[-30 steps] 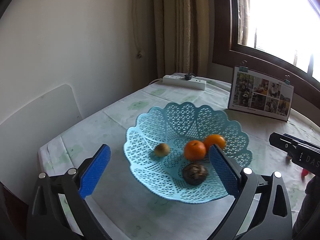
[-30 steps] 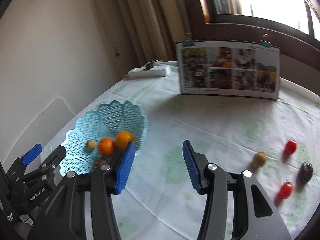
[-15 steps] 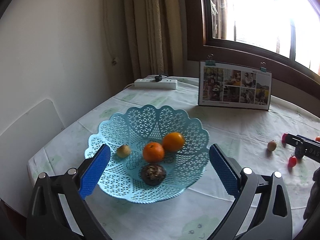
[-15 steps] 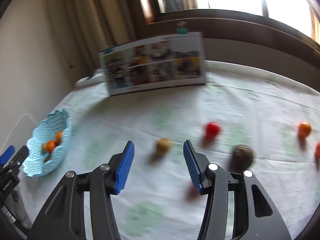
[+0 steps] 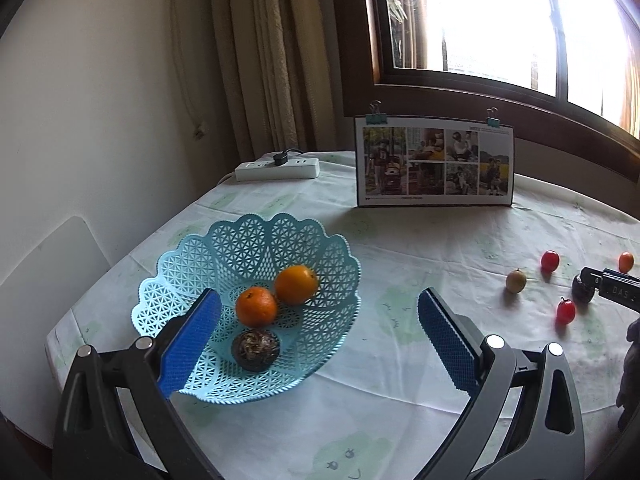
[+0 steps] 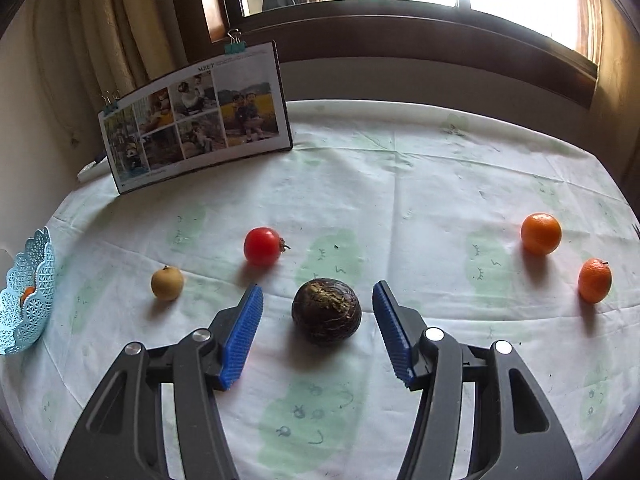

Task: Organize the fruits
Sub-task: 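Close the right tool around the second dark brown fruit, then close the left tool on a red cherry tomato while the right tool holds the dark fruit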

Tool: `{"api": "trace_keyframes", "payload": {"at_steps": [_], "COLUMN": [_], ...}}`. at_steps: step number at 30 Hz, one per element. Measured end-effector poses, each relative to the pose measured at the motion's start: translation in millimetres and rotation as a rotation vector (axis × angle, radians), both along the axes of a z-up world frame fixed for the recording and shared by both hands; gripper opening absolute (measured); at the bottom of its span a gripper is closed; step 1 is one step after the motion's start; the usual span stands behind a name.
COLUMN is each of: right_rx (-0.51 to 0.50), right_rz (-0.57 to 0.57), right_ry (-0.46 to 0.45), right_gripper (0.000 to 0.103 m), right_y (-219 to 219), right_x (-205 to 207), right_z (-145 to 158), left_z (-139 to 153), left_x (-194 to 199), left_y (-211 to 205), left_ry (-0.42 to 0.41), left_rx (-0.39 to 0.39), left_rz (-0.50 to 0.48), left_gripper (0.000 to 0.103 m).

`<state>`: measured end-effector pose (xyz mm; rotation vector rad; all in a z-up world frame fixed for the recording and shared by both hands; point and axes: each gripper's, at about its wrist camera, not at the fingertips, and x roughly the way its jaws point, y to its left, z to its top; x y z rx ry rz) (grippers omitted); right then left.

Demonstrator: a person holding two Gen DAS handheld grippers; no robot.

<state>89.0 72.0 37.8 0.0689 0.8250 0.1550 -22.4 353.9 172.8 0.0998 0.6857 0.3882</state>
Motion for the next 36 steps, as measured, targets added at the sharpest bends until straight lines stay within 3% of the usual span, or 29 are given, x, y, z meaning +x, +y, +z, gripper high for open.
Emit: {"api": "trace_keyframes", "payload": {"at_steps": [9,13,26,36], "right_rx": [-0.037,-0.041,0.011,0.051], "right_rz": [0.016,0.030,-0.023,-0.052], "right_ry": [0.047,0.063,0.015,0.007], "right_gripper": [0.057,0.042,0.042,0.042], "right_y": [2.6,0.4,-52.1,-70.7], "right_x": [16.7,16.2,-17.2,-21.5], "right_z": [-18.2,-22.4,-3.3,-6.5], "left_z": [-5.5,-8.6,-32.5,-66.4], "left_x": [9.3,14.3,43.0,73.6], "left_y": [-19.3,-29.4,-99.9,-162.9], "left_ry": [0.022,0.038,0.113,0.227], "left_rx": [0.022,0.016,-0.007,-0.065], "left_rz": [-0.038,-0.071,-0.273,-0.422], "left_gripper": [0.100,0.100,0.100,0.100]}}
